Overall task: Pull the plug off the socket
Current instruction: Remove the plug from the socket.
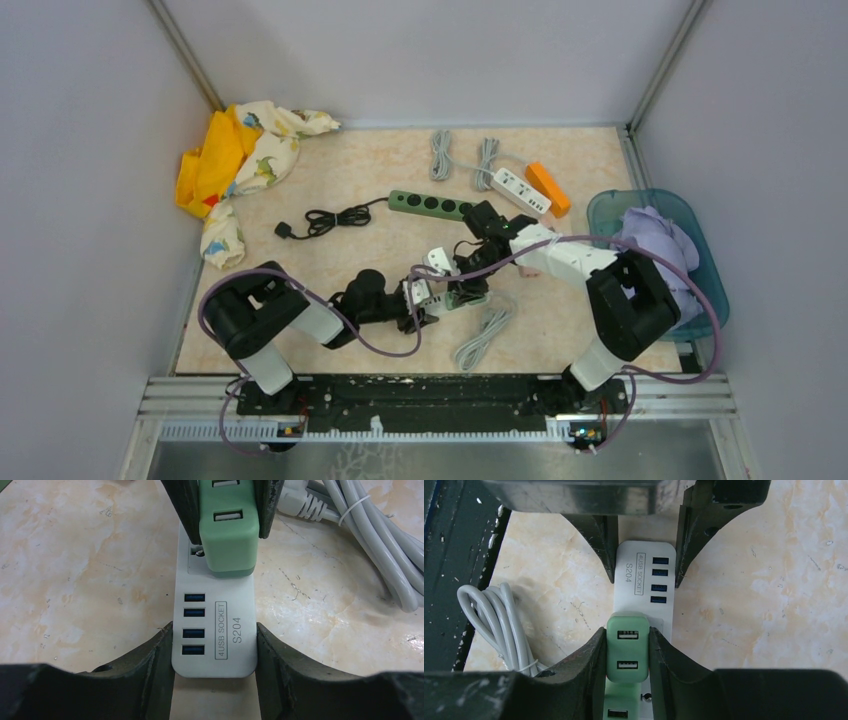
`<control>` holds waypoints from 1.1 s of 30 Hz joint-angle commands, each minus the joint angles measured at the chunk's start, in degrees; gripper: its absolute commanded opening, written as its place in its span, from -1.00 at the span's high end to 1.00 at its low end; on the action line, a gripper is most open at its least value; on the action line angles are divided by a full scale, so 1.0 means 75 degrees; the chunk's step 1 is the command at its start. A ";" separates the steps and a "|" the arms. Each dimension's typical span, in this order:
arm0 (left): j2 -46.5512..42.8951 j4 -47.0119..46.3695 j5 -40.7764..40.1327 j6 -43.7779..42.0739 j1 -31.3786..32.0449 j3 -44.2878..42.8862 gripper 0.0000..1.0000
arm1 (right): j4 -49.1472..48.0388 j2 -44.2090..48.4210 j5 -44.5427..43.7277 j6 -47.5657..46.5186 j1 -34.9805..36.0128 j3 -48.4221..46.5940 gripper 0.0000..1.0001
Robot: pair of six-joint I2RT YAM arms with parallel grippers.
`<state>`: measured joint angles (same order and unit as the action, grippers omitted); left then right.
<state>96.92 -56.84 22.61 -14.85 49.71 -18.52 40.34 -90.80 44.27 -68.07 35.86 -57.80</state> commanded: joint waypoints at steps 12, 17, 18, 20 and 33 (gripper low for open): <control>0.0222 0.0011 0.0426 -0.0006 -0.0013 -0.0149 0.99 | 0.0172 0.0665 0.0378 -0.0789 -0.0555 -0.0135 1.00; 0.0237 0.0018 0.0464 0.0010 -0.0030 -0.0155 0.99 | 0.0485 0.0611 0.1114 -0.1087 -0.0390 -0.0128 1.00; 0.0237 0.0009 0.0466 0.0011 -0.0035 -0.0155 0.99 | 0.0344 0.0601 0.1153 -0.0913 -0.0278 -0.0113 1.00; 0.0246 0.0010 0.0477 0.0006 -0.0041 -0.0164 0.99 | -0.0232 0.0599 0.1011 -0.0163 0.0008 -0.0061 1.00; 0.0295 0.0090 0.0513 0.0004 -0.0049 -0.0225 0.99 | -0.1040 0.0630 0.0469 0.1172 -0.0316 -0.0209 1.00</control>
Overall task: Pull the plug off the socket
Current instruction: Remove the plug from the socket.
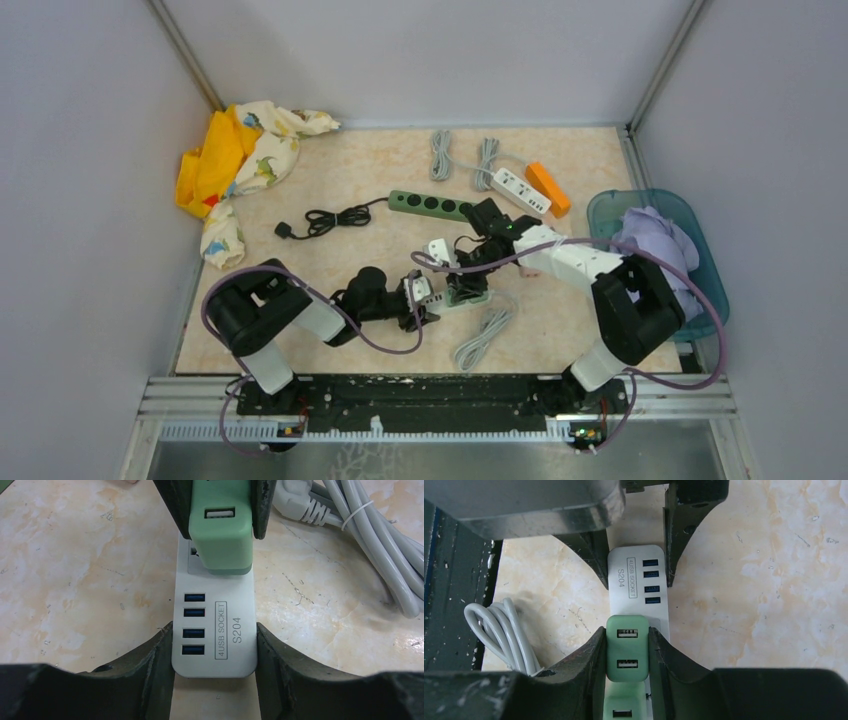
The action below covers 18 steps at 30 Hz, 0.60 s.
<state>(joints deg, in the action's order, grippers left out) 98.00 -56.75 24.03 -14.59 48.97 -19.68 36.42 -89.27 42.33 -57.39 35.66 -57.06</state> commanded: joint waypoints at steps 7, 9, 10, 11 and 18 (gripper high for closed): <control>0.0166 0.0061 0.0329 -0.0013 0.0038 -0.0072 0.99 | 0.2047 0.0427 0.2064 -0.3018 -0.0641 -0.0713 1.00; 0.0153 0.0061 0.0330 -0.0012 0.0040 -0.0061 0.99 | 0.2123 0.0397 0.2345 -0.3130 -0.0622 -0.0703 1.00; 0.0143 0.0047 0.0324 -0.0002 0.0039 -0.0043 0.99 | 0.2032 0.0385 0.2429 -0.3004 -0.0615 -0.0698 1.00; 0.0132 0.0022 0.0317 -0.0008 0.0044 -0.0031 0.99 | 0.1902 0.0387 0.2485 -0.2815 -0.0615 -0.0706 1.00; 0.0134 -0.0003 0.0312 0.0006 0.0044 -0.0024 0.99 | 0.2020 0.0438 0.2962 -0.2377 -0.0733 -0.1044 1.00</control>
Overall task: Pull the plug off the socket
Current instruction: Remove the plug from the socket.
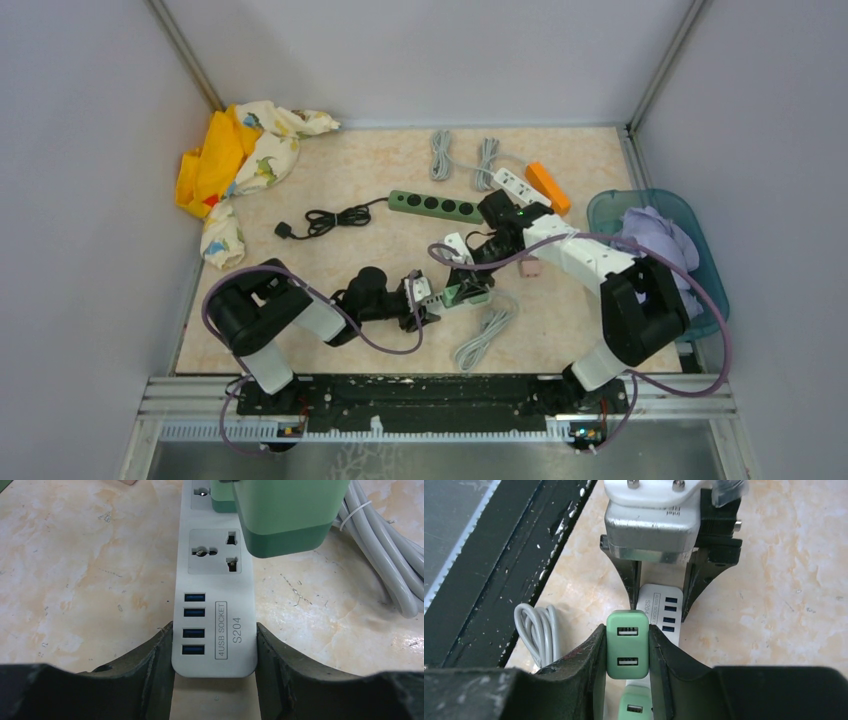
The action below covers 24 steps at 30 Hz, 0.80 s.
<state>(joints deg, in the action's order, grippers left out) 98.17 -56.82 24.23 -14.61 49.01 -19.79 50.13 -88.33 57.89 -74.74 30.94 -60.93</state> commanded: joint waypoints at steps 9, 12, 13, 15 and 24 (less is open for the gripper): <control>0.0099 -0.0051 0.0284 0.0015 0.0024 0.0028 0.99 | 0.0664 0.0482 0.1025 -0.0288 -0.0521 -0.0776 1.00; 0.0094 -0.0062 0.0285 0.0008 0.0023 0.0037 0.99 | 0.0745 0.0569 0.1071 -0.0343 -0.0680 -0.0794 1.00; 0.0094 -0.0060 0.0285 0.0011 0.0027 0.0037 0.99 | 0.0762 0.0598 0.1091 -0.0347 -0.0747 -0.0803 1.00; 0.0094 -0.0057 0.0296 0.0015 0.0018 0.0031 0.99 | 0.0789 0.0680 0.1138 -0.0370 -0.0888 -0.0815 1.00; 0.0083 -0.0108 0.0317 0.0011 0.0021 0.0072 0.99 | 0.0696 0.1015 0.1185 -0.0130 -0.1743 -0.0827 1.00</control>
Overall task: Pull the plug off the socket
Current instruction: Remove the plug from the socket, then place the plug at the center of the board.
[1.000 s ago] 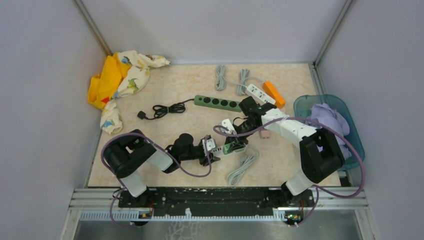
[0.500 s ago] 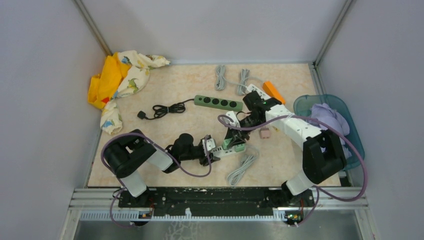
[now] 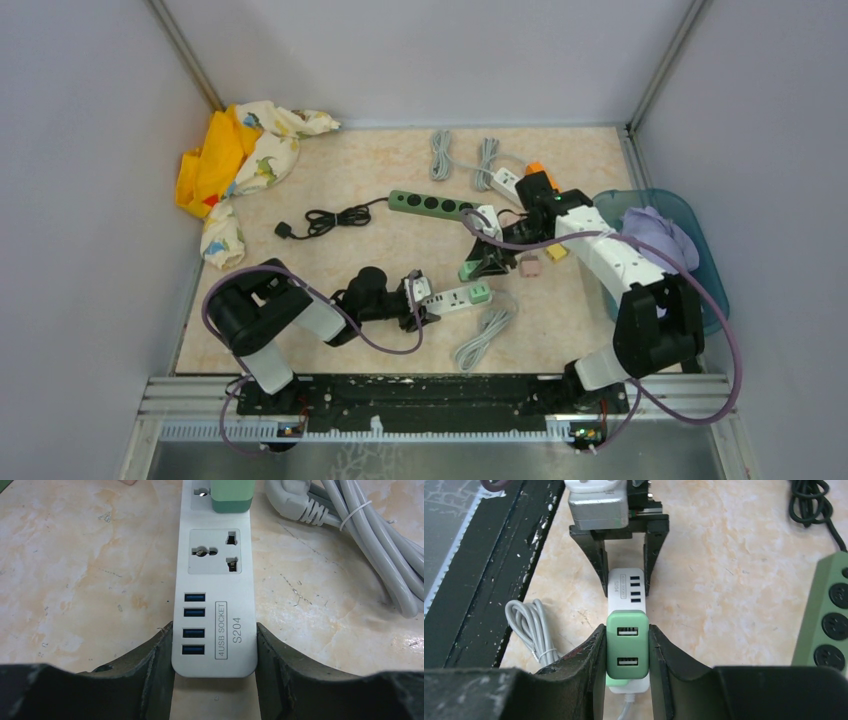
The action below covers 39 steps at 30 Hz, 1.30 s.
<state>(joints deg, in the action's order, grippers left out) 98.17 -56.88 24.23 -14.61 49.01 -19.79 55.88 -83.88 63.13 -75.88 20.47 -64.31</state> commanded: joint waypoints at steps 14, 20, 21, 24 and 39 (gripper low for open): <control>0.0088 -0.0122 0.0335 0.0015 0.0015 0.0075 0.99 | -0.1127 0.0425 -0.1310 0.1765 -0.0655 -0.0484 1.00; 0.0115 -0.0119 0.0344 0.0012 0.0012 0.0066 0.99 | -0.1284 0.0296 -0.2550 0.2175 -0.0655 -0.0611 1.00; 0.0119 -0.0120 0.0353 0.0013 0.0011 0.0050 0.99 | -0.1280 0.0253 -0.2799 0.2216 -0.0655 -0.0638 1.00; 0.0118 -0.0102 0.0371 0.0001 0.0012 0.0037 0.99 | -0.1263 0.0039 -0.3500 0.2338 -0.0655 -0.0701 1.00; 0.0094 -0.0154 0.0396 0.0014 0.0002 0.0090 0.99 | -0.0677 -0.1378 -0.5389 0.2811 -0.0661 -0.1260 0.89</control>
<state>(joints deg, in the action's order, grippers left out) 98.19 -56.95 24.60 -14.61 49.01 -19.79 49.28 -92.86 26.59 -56.75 15.94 -69.97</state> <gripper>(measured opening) 0.578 0.309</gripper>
